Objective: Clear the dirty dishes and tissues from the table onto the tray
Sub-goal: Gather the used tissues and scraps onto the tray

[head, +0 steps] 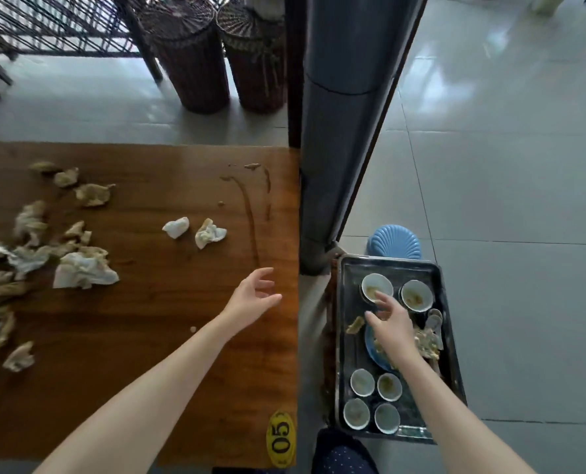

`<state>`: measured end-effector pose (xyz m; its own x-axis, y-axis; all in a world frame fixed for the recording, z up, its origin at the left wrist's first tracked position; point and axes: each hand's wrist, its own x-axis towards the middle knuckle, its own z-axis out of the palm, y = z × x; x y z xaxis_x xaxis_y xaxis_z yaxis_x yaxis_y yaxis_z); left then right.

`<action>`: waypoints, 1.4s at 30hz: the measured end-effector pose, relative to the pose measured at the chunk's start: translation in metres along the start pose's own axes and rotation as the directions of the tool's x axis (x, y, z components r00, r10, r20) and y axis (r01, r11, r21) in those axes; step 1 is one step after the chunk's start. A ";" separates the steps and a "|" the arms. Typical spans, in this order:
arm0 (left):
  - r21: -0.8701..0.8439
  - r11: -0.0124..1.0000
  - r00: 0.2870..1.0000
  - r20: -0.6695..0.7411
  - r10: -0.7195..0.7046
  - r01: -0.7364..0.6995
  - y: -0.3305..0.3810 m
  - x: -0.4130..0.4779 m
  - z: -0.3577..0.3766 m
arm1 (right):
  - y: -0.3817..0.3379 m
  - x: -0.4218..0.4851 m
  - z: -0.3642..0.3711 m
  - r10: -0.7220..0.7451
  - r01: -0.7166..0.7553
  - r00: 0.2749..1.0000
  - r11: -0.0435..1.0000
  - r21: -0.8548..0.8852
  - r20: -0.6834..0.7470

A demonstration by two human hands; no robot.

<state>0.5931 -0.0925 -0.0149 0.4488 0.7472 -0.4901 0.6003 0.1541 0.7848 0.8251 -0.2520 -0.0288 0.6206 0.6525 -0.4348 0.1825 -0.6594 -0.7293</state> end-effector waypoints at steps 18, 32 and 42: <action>-0.062 0.993 0.945 -0.305 -0.115 0.101 -0.111 0.010 -0.262 | -0.190 0.022 0.254 -0.265 0.287 0.950 0.949 -0.129 0.165; -0.149 0.988 0.938 -0.336 -0.089 0.040 -0.153 0.012 -0.316 | -0.240 0.050 0.352 -0.265 0.331 0.939 0.870 -0.365 0.220; -0.216 0.976 0.908 -0.402 -0.117 0.030 -0.167 -0.027 -0.320 | -0.242 0.046 0.376 -0.456 0.477 0.878 0.822 -0.310 0.143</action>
<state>0.2690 0.0689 -0.0115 0.0709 0.9205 -0.3843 0.4562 0.3127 0.8331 0.5228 0.0784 -0.0709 0.3527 0.9273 -0.1252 0.6828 -0.3465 -0.6433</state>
